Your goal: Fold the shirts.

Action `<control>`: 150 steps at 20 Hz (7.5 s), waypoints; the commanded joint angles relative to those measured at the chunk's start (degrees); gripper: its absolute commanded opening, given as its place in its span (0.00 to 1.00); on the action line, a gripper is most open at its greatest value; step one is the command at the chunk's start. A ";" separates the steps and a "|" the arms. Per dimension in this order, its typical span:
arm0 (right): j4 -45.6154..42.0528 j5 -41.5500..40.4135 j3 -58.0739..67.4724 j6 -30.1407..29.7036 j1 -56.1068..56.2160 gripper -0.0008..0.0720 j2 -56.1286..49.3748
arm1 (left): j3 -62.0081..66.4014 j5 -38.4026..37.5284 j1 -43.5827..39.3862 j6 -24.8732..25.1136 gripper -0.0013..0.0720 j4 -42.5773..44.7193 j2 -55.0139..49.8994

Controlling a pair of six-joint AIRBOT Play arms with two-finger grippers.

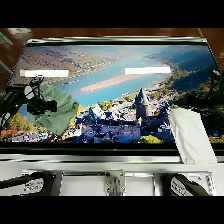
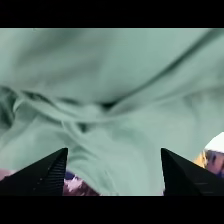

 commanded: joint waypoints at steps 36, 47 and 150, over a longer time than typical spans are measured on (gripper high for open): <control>20.11 4.07 -12.57 -5.70 -0.02 0.96 14.25 | -1.29 17.79 -43.89 -13.14 0.73 -19.71 7.28; 29.03 -2.34 -22.27 -11.10 6.64 0.96 3.19 | -8.81 0.59 -24.35 -3.96 0.80 -21.29 10.75; 21.05 20.11 12.09 -6.10 -0.70 0.92 -23.82 | -23.06 -8.96 12.31 21.27 0.86 -24.61 19.93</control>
